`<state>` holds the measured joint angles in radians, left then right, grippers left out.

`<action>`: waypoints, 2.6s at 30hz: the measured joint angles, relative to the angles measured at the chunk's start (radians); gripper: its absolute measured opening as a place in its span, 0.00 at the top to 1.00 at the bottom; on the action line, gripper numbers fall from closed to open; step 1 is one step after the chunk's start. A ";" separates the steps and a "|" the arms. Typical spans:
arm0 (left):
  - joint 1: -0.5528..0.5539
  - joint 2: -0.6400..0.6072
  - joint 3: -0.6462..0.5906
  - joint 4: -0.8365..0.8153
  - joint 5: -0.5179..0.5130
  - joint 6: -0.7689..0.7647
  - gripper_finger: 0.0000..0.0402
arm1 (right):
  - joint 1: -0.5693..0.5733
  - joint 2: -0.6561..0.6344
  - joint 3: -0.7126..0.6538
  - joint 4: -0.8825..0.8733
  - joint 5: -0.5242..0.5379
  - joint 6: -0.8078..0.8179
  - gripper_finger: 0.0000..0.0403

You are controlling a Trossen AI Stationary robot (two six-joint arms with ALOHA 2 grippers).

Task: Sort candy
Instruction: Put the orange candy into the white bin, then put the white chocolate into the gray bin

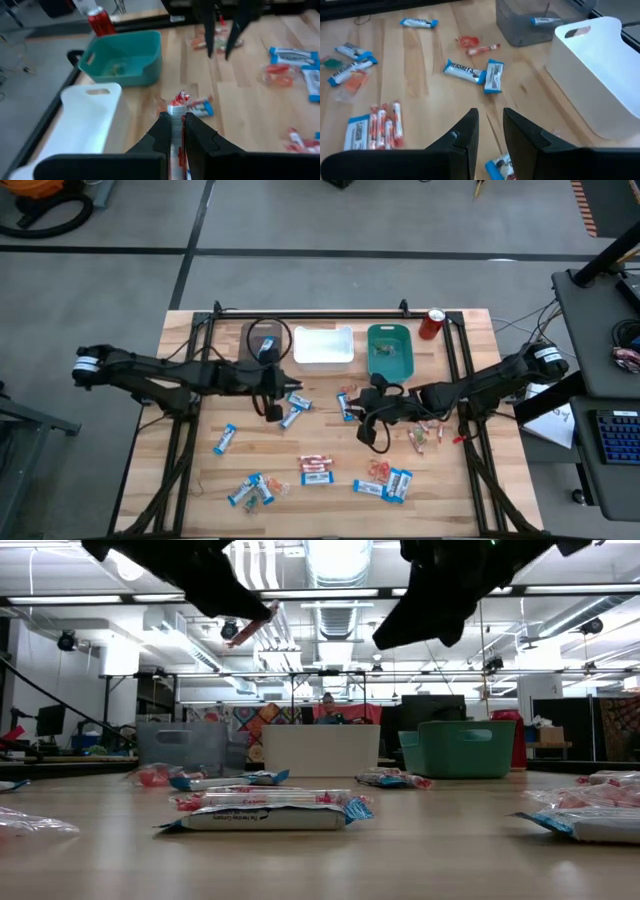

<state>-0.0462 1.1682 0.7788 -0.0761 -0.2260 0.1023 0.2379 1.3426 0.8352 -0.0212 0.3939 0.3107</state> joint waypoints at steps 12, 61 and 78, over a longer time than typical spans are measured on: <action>0.230 0.176 -0.015 0.320 0.036 0.077 0.97 | 0.000 0.000 -0.054 0.132 0.002 -0.060 0.80; 0.212 0.267 0.139 0.085 0.027 0.012 0.79 | -0.001 -0.005 -0.054 0.094 -0.239 0.415 0.80; -0.113 0.002 -0.083 0.215 0.026 0.016 0.81 | 0.149 0.003 0.170 -0.681 -0.354 0.888 0.80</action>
<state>-0.1588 1.1705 0.6960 0.1391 -0.2005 0.1181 0.3871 1.3453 1.0050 -0.7019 0.0401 1.1989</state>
